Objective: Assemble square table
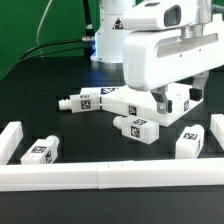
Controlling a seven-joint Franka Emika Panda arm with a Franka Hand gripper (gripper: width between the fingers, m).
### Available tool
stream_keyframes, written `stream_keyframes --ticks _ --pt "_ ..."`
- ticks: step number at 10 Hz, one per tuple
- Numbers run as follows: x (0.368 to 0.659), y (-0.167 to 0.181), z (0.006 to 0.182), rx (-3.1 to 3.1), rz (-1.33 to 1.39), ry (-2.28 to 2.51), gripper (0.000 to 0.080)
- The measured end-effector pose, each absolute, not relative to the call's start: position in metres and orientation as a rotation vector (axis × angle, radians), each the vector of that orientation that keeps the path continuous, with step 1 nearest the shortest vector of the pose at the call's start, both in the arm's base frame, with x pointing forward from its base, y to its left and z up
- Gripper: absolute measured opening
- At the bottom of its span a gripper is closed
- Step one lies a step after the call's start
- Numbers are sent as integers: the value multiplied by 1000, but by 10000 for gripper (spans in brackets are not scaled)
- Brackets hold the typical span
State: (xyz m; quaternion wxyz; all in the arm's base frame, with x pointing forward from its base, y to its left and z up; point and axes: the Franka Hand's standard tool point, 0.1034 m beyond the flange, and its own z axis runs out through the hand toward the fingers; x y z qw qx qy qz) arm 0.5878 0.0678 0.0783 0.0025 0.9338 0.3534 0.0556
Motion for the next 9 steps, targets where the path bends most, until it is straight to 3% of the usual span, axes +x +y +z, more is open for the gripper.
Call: stream_keyframes --ticks 1,5,8,9 --pt "587 63 75 2905 192 1159 650" --pt "545 21 32 2875 231 1211 650" --pt "545 22 30 2882 220 1206 650" --pt "541 20 18 2894 195 1202 650"
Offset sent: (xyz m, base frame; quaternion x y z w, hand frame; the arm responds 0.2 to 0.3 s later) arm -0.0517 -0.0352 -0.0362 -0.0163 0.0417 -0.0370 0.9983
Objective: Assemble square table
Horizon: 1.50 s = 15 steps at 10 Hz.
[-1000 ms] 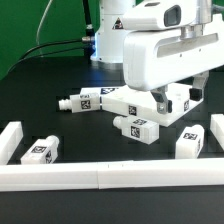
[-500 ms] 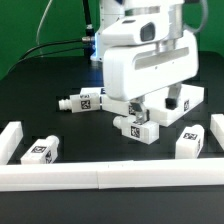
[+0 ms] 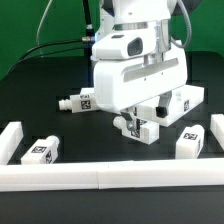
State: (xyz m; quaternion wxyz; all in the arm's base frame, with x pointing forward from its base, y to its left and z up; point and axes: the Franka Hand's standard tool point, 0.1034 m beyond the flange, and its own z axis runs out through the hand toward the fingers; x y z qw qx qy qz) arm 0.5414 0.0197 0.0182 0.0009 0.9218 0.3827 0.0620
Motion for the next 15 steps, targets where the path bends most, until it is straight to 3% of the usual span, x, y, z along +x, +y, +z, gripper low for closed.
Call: stream_keyframes --ticks 3,4,5,6,8,11,12,15 --pt "540 14 10 2898 182 1204 650" --pt "540 14 9 2898 181 1205 568" --pt "540 14 9 2898 180 1205 385" --pt "540 14 9 2898 181 1205 280" --pt "539 -10 21 2847 170 1284 281" --pt "522 -75 74 2832 175 1222 281" --pt "522 -76 80 2830 186 1211 281" --pt "521 -75 77 2832 179 1216 281"
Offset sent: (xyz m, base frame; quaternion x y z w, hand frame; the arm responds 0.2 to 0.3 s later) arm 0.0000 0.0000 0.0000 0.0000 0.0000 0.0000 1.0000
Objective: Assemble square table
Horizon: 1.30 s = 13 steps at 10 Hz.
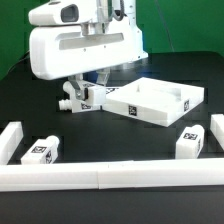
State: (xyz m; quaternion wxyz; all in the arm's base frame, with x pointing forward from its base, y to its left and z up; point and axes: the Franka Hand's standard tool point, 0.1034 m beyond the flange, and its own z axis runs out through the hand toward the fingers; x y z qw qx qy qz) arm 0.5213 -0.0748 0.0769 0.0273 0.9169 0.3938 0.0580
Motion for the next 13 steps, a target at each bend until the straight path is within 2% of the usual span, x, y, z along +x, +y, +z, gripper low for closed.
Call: stream_keyframes --ticks 1,2,4,9,11,13 --pt "520 -80 78 2829 197 1204 282" --pt "506 -106 81 2848 260 1083 282" --pt "451 -140 77 2972 200 780 282" --pt "446 -139 72 3014 165 717 282" --pt "414 -175 46 3075 104 551 282" --pt "397 -189 31 3095 59 538 282"
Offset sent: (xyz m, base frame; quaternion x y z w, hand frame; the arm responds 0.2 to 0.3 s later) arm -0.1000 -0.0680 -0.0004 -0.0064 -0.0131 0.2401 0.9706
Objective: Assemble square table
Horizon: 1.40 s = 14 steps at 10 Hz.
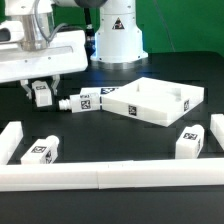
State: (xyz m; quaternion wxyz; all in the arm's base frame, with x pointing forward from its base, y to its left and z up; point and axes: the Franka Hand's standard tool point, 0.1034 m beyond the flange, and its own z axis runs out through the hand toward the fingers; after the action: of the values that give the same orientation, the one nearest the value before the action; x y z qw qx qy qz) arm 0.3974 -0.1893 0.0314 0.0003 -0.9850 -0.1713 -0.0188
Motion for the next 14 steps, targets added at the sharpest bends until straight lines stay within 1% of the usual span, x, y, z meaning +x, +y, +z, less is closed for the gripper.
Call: stream_keyframes --ticks 2,5,6,7,8,9,10,11,12,13,14 --pt "389 -193 17 -3082 -25 -534 282" --pt "392 -196 15 -3082 -25 -535 296" --pt "392 -196 15 -3082 -24 -535 494" --pt "393 -195 16 -3080 -21 -530 494" --pt "404 -188 31 -3072 -16 -507 618" --pt "423 -178 53 -3082 -60 -521 641" --pt "445 -156 70 -3090 -53 -437 641" --pt "475 -130 80 -3093 -43 -398 648" --pt "498 -103 82 -3104 -50 -308 648" --pt "511 -72 83 -3118 -49 -252 648" --pt "520 -56 85 -3117 -59 -292 648"
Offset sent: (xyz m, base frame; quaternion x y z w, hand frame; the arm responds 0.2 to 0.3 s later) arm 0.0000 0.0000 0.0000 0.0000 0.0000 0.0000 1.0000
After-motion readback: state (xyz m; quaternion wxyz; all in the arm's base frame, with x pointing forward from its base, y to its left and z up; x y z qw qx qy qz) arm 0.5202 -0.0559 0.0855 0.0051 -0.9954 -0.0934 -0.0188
